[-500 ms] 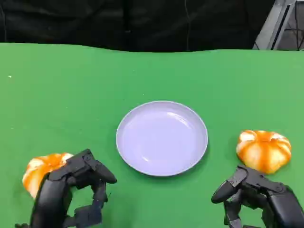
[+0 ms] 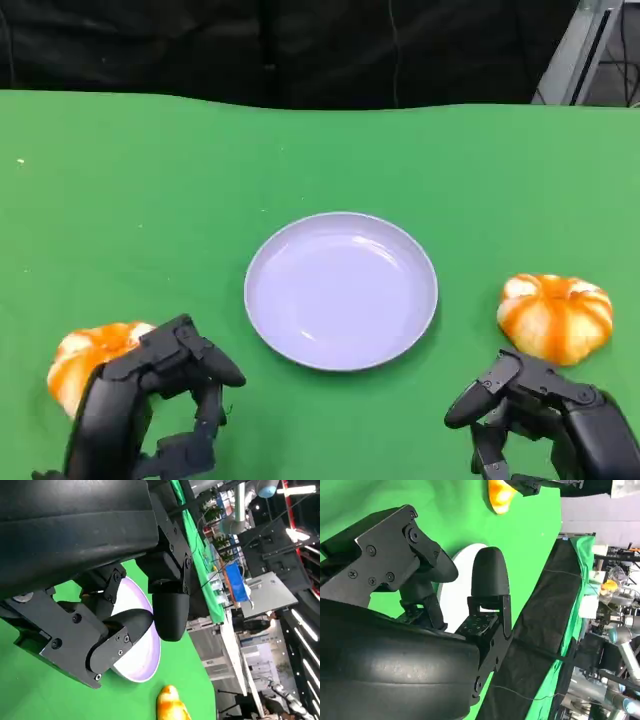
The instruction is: Grasp the bread from the table and place it into the plate.
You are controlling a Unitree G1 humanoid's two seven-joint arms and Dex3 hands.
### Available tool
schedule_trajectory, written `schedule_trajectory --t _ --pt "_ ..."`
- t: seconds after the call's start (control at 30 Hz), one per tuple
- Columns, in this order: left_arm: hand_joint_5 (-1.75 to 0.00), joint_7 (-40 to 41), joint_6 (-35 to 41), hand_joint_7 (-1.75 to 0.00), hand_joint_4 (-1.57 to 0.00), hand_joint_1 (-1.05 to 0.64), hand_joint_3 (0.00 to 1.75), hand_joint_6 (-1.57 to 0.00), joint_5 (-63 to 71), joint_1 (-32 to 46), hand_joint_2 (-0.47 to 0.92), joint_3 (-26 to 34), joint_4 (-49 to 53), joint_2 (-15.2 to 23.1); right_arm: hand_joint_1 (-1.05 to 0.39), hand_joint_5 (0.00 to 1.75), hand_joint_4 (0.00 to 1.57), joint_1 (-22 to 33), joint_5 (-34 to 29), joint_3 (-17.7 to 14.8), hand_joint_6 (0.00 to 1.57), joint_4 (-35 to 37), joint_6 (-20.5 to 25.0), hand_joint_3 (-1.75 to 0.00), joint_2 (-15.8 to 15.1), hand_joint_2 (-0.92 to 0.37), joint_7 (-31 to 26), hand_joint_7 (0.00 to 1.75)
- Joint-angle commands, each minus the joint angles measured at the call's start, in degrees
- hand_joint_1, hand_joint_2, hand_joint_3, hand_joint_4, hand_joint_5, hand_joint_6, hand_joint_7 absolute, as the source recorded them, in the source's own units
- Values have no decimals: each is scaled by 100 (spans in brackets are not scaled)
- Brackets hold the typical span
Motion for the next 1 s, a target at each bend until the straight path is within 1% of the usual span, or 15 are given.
schedule_trajectory --t 0.03,0.1,0.13,0.17,0.2,0.23,0.27,0.37,0.43,0.5,0.53,0.6,0.63,0.73,1.0 --pt "-171 -46 -78 -148 -81 -14 130 -79 -70 -40 45 54 49 67 2 169 70 35 81 -3 72 -46 38 -125 15 -45 -29 135" --pt "-171 -46 -79 -148 -81 -14 130 -79 -71 -40 45 54 49 67 2 169 70 35 81 -3 72 -46 38 -125 15 -45 -29 135" --pt "-163 -11 -53 -140 -79 -14 125 -78 -102 -28 47 73 33 30 2 169 70 29 73 -5 72 -24 -5 -125 4 -45 -27 135" --pt "-140 16 -33 -113 -79 -14 108 -81 -126 -19 54 88 20 3 2 169 70 24 67 -7 72 -7 -37 -125 -4 -46 -25 135" --pt "-126 191 -32 -96 -80 -14 96 -84 58 -15 60 138 16 -38 2 169 70 24 71 -8 72 0 -49 -125 -7 -46 -22 135" --pt "-104 321 -34 -68 -80 -15 78 -88 203 -14 65 174 15 -65 3 169 69 25 75 -9 72 2 -53 -125 -7 -46 -20 135" --pt "-94 447 -24 -54 -81 -15 69 -92 384 -6 69 212 -7 -68 3 168 69 37 76 3 71 -3 -54 -125 1 -46 -23 135" --pt "-73 723 129 -17 -72 -20 26 -92 763 26 85 276 -130 -76 3 168 69 60 60 26 71 -11 -58 -125 13 -46 -38 135" --pt "-62 983 264 -7 -66 -25 12 -87 1181 23 90 314 -191 -40 3 168 69 66 52 32 71 -27 -32 -124 12 -47 -42 135" --pt "-56 1166 500 -2 -62 -30 7 -82 1640 14 91 327 -272 58 3 168 69 77 49 44 71 -45 0 -123 16 -47 -47 135" --pt "-51 1211 645 -1 -52 -37 8 -71 1825 14 92 322 -326 107 3 168 69 83 45 50 71 -50 8 -123 19 -47 -52 135" --pt "-48 1239 1134 0 -42 -45 11 -61 2355 18 92 272 -516 250 3 168 69 94 47 59 71 -50 0 -123 23 -48 -58 135" --pt "-43 1230 1377 0 -31 -48 11 -50 2645 -4 92 231 -598 342 3 168 69 96 52 60 71 -40 -10 -123 21 -48 -56 135" --pt "-35 1231 1955 0 -14 -53 10 -35 3241 -106 92 100 -732 521 2 169 69 93 14 74 70 -36 5 -122 9 -48 -59 135" --pt "-29 1325 3147 0 -1 -58 3 -22 4519 -553 92 -361 -645 861 5 170 71 28 -45 148 72 75 -43 -124 54 -47 -136 136"
